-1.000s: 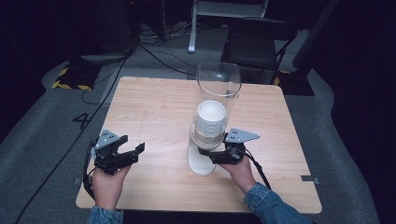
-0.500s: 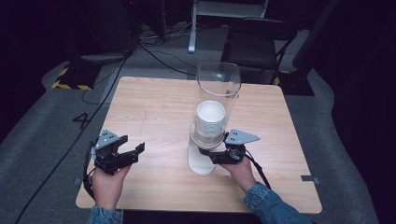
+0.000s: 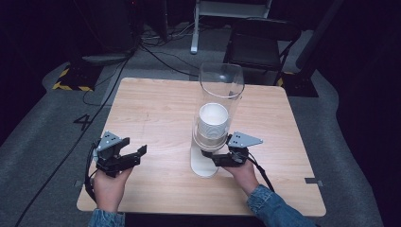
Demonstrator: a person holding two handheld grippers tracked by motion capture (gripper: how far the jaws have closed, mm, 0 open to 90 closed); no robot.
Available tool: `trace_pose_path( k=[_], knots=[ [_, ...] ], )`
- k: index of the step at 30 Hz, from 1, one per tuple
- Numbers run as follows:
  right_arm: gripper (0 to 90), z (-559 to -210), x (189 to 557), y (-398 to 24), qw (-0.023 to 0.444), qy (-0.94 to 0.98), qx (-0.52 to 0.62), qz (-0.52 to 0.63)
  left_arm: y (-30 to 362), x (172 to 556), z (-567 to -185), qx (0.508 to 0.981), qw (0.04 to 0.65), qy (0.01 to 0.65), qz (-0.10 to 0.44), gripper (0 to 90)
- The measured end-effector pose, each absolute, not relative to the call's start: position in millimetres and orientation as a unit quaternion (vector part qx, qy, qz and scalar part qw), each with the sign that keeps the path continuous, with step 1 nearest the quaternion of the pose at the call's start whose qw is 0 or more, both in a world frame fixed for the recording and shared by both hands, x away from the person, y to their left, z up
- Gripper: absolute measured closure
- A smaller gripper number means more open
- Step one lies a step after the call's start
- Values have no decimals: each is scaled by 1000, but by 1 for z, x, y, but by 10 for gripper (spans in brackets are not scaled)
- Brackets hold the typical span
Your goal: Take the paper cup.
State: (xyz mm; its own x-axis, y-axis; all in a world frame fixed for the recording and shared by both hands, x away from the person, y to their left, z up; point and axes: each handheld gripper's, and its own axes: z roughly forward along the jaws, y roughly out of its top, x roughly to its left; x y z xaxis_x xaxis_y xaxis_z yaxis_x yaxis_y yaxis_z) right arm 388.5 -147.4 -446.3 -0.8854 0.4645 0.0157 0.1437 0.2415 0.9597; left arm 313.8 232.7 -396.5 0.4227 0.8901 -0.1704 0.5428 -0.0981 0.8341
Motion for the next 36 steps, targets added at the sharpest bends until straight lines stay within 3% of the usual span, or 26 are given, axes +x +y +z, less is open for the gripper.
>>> trace_pose_path(
  k=[7, 11, 15, 28, 36],
  knots=[
    [355, -458, 392, -141, 128, 806, 207, 540, 233, 314, -396, 715, 448, 501, 195, 289],
    [352, -469, 394, -145, 99, 812, 223, 530, 234, 313, -395, 712, 451, 500, 196, 289],
    [344, -467, 390, -144, 117, 817, 212, 523, 235, 315, -396, 713, 450, 502, 193, 289],
    [337, -477, 390, -151, 100, 842, 234, 476, 226, 325, -397, 721, 449, 494, 185, 288],
    [336, -477, 382, -156, 117, 852, 234, 454, 217, 336, -397, 728, 450, 486, 176, 289]
  ],
)
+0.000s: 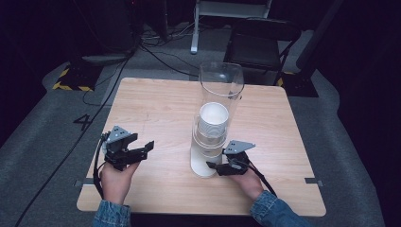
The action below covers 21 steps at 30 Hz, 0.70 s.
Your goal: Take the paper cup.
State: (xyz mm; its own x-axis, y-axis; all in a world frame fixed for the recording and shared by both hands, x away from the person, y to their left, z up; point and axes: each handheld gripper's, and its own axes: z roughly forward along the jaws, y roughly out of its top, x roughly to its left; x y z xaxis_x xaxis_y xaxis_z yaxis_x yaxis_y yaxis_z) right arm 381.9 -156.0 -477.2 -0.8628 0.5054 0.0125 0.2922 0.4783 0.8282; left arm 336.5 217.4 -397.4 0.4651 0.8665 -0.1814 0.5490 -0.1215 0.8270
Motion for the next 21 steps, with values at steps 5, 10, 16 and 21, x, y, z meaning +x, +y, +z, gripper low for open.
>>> trace_pose_path(
  k=[5, 10, 16, 21],
  knots=[
    [336, -476, 378, -163, 126, 853, 240, 445, 211, 344, -397, 733, 451, 479, 172, 289],
    [336, -477, 376, -169, 135, 855, 249, 435, 206, 349, -397, 736, 453, 474, 169, 289],
    [336, -475, 372, -180, 152, 854, 260, 425, 198, 356, -396, 742, 454, 465, 164, 289],
    [337, -469, 369, -194, 172, 849, 273, 417, 192, 362, -396, 747, 455, 458, 159, 290]
  ],
)
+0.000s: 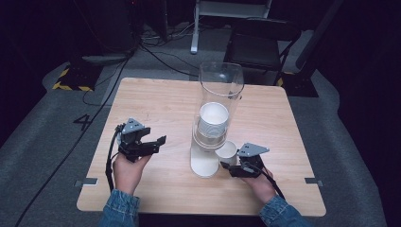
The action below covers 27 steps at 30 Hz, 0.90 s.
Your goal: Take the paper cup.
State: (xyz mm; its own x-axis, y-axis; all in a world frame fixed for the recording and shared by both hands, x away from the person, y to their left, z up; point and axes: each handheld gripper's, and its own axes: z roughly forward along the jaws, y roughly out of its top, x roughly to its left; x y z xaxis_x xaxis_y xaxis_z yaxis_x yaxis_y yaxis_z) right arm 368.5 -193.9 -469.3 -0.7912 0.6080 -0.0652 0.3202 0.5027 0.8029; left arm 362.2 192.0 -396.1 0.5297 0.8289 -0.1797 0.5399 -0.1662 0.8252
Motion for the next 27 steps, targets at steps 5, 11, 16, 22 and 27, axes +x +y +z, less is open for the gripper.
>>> trace_pose_path(
  k=[5, 11, 16, 22, 27],
  knots=[
    [337, -465, 370, -207, 175, 837, 297, 425, 190, 367, -397, 748, 457, 456, 156, 290],
    [337, -455, 373, -220, 185, 820, 311, 444, 191, 366, -398, 747, 455, 459, 155, 289],
    [337, -450, 382, -234, 193, 804, 344, 445, 194, 363, -398, 744, 454, 463, 158, 288],
    [337, -441, 393, -252, 206, 784, 367, 456, 199, 359, -398, 743, 450, 468, 161, 288],
    [336, -436, 399, -263, 217, 772, 378, 463, 202, 355, -399, 740, 449, 472, 164, 288]
  ],
)
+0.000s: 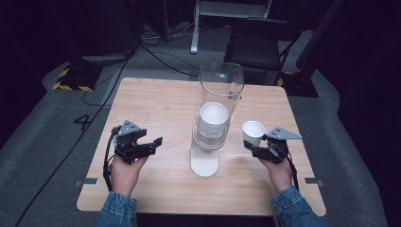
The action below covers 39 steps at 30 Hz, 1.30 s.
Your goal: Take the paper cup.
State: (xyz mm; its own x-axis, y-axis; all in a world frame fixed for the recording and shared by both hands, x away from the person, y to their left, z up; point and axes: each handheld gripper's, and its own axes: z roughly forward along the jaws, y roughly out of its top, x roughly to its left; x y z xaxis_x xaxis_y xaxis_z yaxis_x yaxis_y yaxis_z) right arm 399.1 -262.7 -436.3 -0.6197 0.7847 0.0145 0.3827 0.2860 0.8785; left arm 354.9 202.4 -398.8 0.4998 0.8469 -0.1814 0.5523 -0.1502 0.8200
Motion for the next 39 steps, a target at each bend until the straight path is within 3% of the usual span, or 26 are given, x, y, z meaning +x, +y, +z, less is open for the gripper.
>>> trace_pose_path(
  k=[14, 20, 23, 39],
  knots=[
    [332, -428, 417, -289, 229, 727, 407, 504, 213, 340, -402, 741, 435, 476, 190, 273],
    [331, -424, 425, -296, 204, 712, 447, 502, 214, 337, -405, 732, 438, 484, 197, 242],
    [331, -422, 427, -298, 218, 714, 444, 495, 214, 337, -408, 732, 436, 485, 198, 230],
    [329, -448, 452, -287, 242, 753, 437, 429, 215, 334, -416, 731, 428, 488, 210, 187]
  ],
)
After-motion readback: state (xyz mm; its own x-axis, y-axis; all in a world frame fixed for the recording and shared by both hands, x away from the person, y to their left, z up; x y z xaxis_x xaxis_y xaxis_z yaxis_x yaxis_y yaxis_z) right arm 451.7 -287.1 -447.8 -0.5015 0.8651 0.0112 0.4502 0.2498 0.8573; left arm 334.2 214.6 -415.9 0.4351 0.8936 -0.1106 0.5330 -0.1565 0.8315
